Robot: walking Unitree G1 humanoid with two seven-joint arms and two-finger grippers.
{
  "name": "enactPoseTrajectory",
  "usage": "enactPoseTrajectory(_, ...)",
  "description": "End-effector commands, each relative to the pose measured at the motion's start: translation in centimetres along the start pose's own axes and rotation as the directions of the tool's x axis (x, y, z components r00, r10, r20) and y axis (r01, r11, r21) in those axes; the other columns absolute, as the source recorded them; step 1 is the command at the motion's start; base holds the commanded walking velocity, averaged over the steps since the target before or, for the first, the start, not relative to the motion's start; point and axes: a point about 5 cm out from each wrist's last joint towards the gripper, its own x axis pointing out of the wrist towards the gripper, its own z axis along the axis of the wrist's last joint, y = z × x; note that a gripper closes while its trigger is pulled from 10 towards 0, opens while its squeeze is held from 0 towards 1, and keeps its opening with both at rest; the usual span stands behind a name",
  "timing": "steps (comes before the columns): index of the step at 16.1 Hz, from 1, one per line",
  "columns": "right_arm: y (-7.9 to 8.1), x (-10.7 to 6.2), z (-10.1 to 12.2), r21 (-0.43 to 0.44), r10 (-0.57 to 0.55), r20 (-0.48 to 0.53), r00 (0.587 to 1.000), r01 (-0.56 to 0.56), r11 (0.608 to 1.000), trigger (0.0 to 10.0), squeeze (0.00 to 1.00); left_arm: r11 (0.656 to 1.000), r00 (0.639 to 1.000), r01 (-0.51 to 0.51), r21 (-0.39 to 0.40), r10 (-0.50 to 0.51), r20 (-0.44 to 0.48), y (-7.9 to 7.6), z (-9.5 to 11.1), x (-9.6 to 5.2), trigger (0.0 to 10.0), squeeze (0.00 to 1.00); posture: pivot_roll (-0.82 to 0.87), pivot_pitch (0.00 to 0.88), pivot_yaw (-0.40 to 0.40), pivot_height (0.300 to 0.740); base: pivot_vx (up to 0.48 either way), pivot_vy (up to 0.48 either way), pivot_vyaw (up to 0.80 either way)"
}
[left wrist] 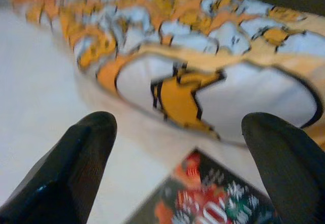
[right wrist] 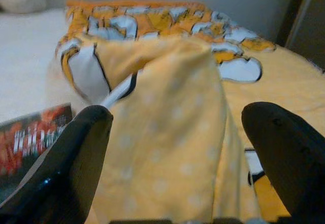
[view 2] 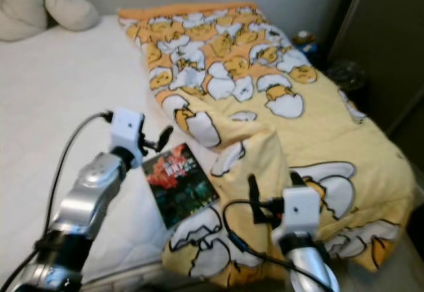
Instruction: Clean up the room
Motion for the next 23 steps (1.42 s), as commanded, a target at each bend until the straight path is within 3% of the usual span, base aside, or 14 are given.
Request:
enactPoseTrajectory(1, -0.5, -0.4, 0.5, -0.011, -0.004, 0.003, 1.000, 0.004, 1.000, 10.0, 0.00, 0.995, 0.997, -0.050, -0.083, 0.045, -0.064, 0.9, -1.0, 0.4, 10.0, 0.00, -0.20, 0.000, -0.003, 0.714, 0.000, 0.000, 0.00)
enactPoseTrajectory(4, -0.8, -1.5, 0.7, -0.019, 0.003, -0.023, 1.000, -0.004, 1.000, 10.0, 0.00, 0.966, 0.975, -0.122, -0.227, 0.074, -0.209, 1.5, -4.4, 1.1, 10.0, 0.00, -0.23, 0.033, -0.027, 0.714, 0.000, 0.000, 0.00)
enactPoseTrajectory(7, -1.1, -2.6, 0.9, -0.036, 0.012, -0.050, 0.999, -0.013, 0.999, 10.0, 0.00, 0.920, 0.956, -0.193, -0.341, 0.098, -0.275, 2.0, -5.6, 1.5, 10.0, 0.00, -0.27, 0.059, -0.039, 0.714, 0.000, 0.000, 0.00)
enactPoseTrajectory(9, -1.4, -3.3, 1.0, -0.038, 0.003, -0.069, 0.998, -0.005, 0.999, 10.0, 0.00, 0.828, 0.940, -0.223, -0.514, 0.043, -0.338, 1.3, -7.0, 1.4, 10.0, 0.00, -0.29, 0.078, -0.044, 0.714, 0.000, 0.000, 0.00)
enactPoseTrajectory(11, -0.7, -3.5, 1.1, -0.011, 0.042, -0.077, 0.996, -0.043, 0.999, 10.0, 0.00, 0.765, 0.933, -0.209, -0.609, -0.030, -0.358, -0.2, -7.9, 1.3, 10.0, 0.00, -0.29, 0.088, -0.046, 0.714, 0.000, 0.000, 0.00)
enactPoseTrajectory(12, 0.0, -3.6, 1.0, -0.003, 0.112, -0.098, 0.989, -0.112, 0.994, 10.0, 0.00, 0.756, 0.928, -0.219, -0.617, -0.035, -0.372, -0.5, -8.4, 1.3, 10.0, 0.00, -0.29, 0.091, -0.047, 0.714, 0.000, 0.000, 0.00)
enactPoseTrajectory(13, 0.9, -3.7, 0.4, 0.019, 0.204, -0.144, 0.968, -0.203, 0.979, 10.0, 0.00, 0.765, 0.921, -0.234, -0.600, -0.022, -0.388, -0.6, -8.9, 1.1, 10.0, 0.00, -0.29, 0.094, -0.049, 0.714, 0.000, 0.000, 0.00)
enactPoseTrajectory(16, 1.2, -4.3, -0.9, 0.058, 0.304, -0.233, 0.924, -0.299, 0.952, 10.0, 0.00, 0.785, 0.919, -0.258, -0.563, 0.020, -0.393, 0.2, -9.1, 0.8, 10.0, 0.00, -0.29, 0.100, -0.057, 0.714, 0.000, 0.000, 0.00)
enactPoseTrajectory(18, 0.9, -4.5, -1.2, 0.078, 0.333, -0.259, 0.907, -0.324, 0.943, 10.0, 0.00, 0.798, 0.935, -0.250, -0.548, 0.052, -0.350, 1.7, -8.0, 0.8, 10.0, 0.00, -0.28, 0.105, -0.064, 0.714, 0.000, 0.000, 0.00)
enactPoseTrajectory(22, 1.4, -5.3, -2.6, 0.134, 0.442, -0.347, 0.828, -0.422, 0.897, 10.0, 0.00, 0.827, 0.932, -0.286, -0.485, 0.123, -0.341, 5.1, -8.0, -1.0, 10.0, 0.00, -0.24, 0.118, -0.080, 0.714, 0.000, 0.000, 0.00)
enactPoseTrajectory(23, 1.1, -5.3, -2.7, 0.142, 0.442, -0.353, 0.824, -0.420, 0.896, 10.0, 0.00, 0.837, 0.931, -0.299, -0.458, 0.152, -0.331, 6.8, -7.6, -1.8, 10.0, 0.00, -0.24, 0.119, -0.084, 0.714, 0.000, 0.000, 0.00)
